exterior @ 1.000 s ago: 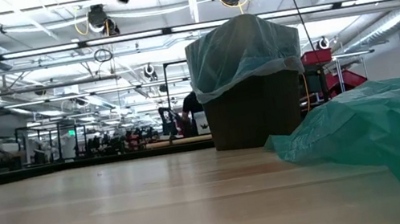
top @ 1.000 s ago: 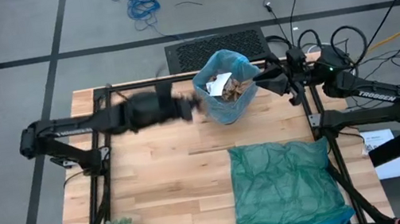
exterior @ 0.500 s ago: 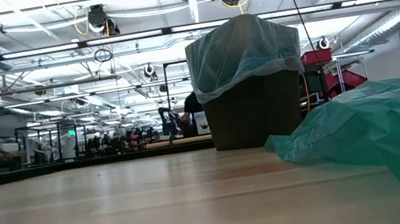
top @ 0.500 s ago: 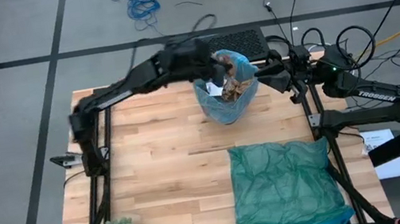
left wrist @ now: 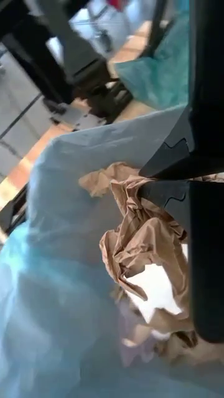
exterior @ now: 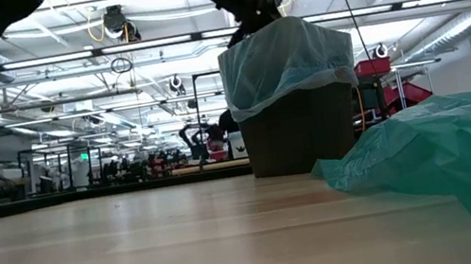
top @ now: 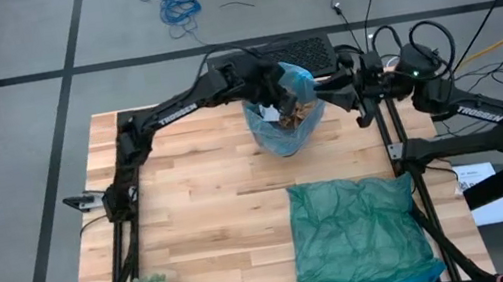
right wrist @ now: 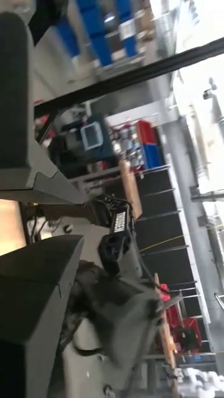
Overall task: Place trash/remove bag and relplace
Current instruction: Put the brown napkin into the black trash bin
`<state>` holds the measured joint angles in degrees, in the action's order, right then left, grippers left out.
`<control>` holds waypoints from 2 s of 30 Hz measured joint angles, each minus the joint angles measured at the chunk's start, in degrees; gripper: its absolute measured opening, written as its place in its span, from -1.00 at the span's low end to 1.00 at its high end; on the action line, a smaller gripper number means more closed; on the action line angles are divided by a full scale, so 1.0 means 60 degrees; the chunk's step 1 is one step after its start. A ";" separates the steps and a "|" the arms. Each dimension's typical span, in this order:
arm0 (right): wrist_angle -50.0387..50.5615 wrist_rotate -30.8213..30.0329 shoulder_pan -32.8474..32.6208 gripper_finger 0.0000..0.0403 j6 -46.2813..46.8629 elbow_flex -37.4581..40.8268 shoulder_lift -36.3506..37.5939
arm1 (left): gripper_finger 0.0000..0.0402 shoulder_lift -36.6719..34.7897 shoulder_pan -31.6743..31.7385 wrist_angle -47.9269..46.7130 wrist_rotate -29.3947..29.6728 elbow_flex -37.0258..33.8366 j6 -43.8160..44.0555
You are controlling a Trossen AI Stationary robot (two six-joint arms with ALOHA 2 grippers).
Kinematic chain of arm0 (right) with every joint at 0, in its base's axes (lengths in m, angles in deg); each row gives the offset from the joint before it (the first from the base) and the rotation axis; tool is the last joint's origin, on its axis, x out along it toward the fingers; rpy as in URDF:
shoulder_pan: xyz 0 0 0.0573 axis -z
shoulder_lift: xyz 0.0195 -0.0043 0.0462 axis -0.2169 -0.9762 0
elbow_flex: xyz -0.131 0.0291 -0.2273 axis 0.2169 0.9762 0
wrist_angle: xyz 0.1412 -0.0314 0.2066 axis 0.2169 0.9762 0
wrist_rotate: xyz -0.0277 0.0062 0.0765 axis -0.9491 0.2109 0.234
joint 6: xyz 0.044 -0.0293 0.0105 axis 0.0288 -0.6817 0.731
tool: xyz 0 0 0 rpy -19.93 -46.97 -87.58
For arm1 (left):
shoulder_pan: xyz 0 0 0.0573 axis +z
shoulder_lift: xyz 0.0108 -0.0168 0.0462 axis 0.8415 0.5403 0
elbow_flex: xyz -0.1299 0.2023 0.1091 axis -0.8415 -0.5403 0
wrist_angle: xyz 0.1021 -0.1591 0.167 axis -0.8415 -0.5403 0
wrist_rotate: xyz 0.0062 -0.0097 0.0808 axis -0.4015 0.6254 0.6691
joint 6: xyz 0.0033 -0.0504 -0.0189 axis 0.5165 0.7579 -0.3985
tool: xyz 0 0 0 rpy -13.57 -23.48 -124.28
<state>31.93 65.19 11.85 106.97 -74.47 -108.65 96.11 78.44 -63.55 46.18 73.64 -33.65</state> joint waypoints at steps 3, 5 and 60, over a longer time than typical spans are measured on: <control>0.0483 0.0003 0.0000 -0.58 -0.0553 -0.0676 -0.0411 | -0.95 0.0204 -0.0030 -0.0255 -0.0137 0.0000 -0.0715; 0.0794 0.0006 0.0000 -0.58 -0.0750 -0.1068 -0.0679 | -0.94 0.0328 -0.0046 -0.0492 -0.0142 0.0000 -0.0998; 0.1326 0.0831 0.0000 -0.48 -0.1234 -0.1788 -0.1517 | -0.35 -0.1461 -0.2392 -0.4147 0.0702 -0.0007 -0.1021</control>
<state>39.88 70.17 11.85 99.57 -85.20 -117.75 87.34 64.08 -88.44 50.39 73.59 -39.77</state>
